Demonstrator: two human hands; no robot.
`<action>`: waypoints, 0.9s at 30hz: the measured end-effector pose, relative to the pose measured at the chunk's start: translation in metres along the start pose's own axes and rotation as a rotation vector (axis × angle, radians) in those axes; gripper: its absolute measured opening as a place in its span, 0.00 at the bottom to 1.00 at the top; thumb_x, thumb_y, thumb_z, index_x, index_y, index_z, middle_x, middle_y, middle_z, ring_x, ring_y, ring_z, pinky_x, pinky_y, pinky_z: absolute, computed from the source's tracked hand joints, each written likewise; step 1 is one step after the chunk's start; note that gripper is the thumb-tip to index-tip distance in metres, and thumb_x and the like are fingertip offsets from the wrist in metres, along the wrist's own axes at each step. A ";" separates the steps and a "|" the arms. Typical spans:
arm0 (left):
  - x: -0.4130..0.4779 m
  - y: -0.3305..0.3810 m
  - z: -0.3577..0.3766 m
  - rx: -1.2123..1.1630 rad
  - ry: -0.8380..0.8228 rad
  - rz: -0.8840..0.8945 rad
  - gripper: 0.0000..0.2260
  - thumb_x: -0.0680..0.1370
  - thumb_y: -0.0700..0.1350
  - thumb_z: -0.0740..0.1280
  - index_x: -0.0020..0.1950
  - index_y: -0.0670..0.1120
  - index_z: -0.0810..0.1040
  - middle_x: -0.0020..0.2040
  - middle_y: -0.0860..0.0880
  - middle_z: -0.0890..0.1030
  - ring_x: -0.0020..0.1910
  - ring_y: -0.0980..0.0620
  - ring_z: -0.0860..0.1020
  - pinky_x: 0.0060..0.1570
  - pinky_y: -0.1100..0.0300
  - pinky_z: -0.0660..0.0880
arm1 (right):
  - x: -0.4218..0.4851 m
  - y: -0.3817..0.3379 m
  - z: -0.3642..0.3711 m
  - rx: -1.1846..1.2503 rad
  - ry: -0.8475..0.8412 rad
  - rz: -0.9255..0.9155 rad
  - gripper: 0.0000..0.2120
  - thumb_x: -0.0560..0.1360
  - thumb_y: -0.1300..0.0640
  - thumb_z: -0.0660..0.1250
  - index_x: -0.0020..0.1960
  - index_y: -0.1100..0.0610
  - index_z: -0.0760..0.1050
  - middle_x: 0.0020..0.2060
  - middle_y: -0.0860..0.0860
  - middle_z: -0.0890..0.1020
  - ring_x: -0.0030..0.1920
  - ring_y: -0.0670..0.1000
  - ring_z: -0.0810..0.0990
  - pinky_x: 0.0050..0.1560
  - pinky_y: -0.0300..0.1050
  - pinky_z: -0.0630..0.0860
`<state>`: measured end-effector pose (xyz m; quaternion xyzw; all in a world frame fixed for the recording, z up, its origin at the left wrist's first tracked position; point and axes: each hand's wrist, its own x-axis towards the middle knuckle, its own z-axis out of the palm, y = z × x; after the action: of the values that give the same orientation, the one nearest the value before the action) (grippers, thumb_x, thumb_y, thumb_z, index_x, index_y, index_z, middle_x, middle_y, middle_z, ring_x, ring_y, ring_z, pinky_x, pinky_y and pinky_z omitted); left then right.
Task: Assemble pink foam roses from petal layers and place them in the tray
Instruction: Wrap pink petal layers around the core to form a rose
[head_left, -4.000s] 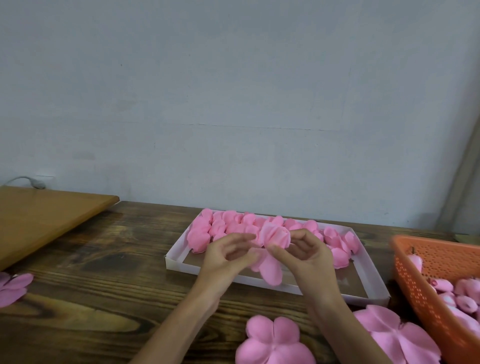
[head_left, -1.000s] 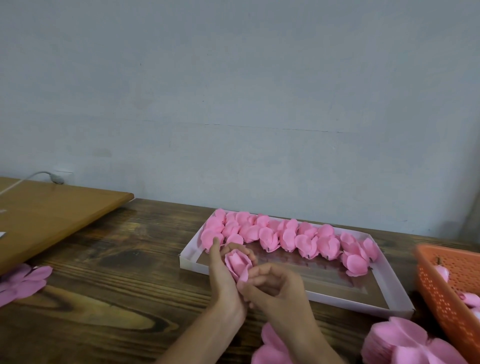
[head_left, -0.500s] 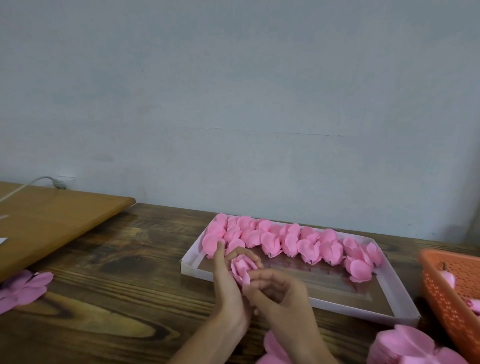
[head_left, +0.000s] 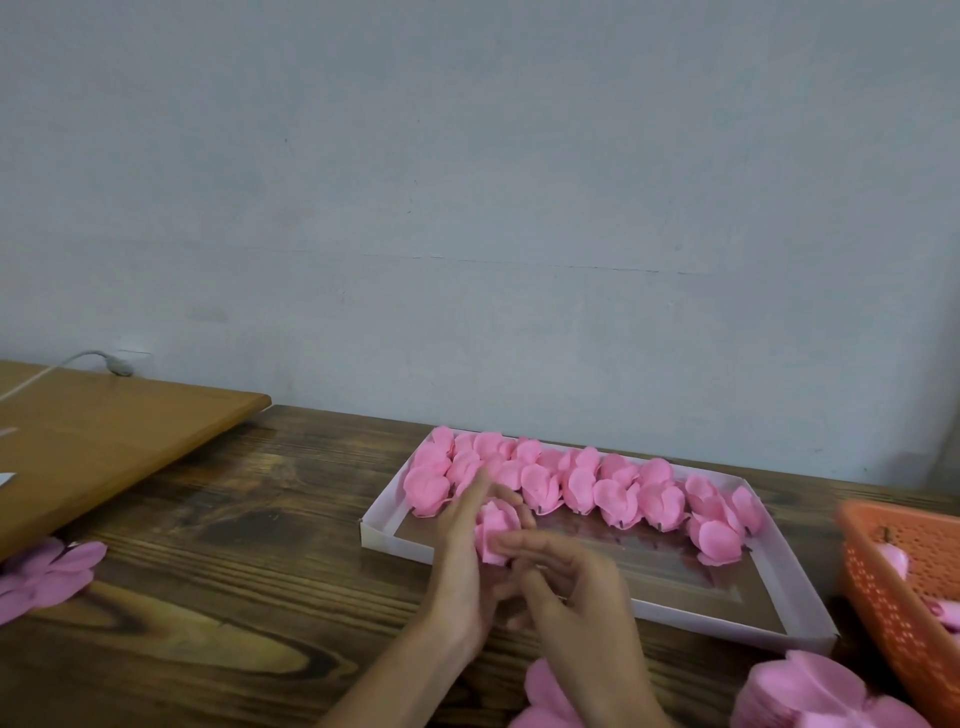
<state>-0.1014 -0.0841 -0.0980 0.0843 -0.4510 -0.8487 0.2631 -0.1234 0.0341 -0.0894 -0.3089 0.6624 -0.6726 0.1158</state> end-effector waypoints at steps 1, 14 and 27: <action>0.000 0.002 0.000 0.023 -0.067 0.015 0.20 0.71 0.58 0.77 0.48 0.43 0.78 0.42 0.44 0.78 0.34 0.48 0.75 0.29 0.59 0.71 | 0.001 -0.001 -0.003 -0.005 0.005 -0.013 0.26 0.77 0.75 0.62 0.45 0.46 0.88 0.43 0.49 0.88 0.38 0.53 0.87 0.32 0.43 0.81; 0.006 -0.006 -0.007 0.380 -0.182 0.181 0.27 0.63 0.39 0.72 0.62 0.51 0.81 0.51 0.43 0.83 0.49 0.44 0.82 0.47 0.49 0.81 | 0.010 -0.007 -0.033 -0.261 0.057 -0.216 0.22 0.76 0.72 0.64 0.46 0.45 0.84 0.42 0.41 0.87 0.38 0.46 0.85 0.36 0.47 0.81; -0.001 -0.005 -0.001 0.518 -0.181 0.314 0.13 0.73 0.43 0.74 0.56 0.53 0.80 0.55 0.50 0.83 0.56 0.48 0.85 0.51 0.56 0.82 | 0.010 -0.007 -0.037 -0.779 0.079 -0.557 0.16 0.76 0.57 0.73 0.60 0.41 0.82 0.59 0.40 0.75 0.55 0.44 0.77 0.49 0.42 0.78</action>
<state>-0.1020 -0.0817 -0.1029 0.0020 -0.6812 -0.6586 0.3196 -0.1505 0.0601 -0.0778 -0.4691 0.7611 -0.3911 -0.2184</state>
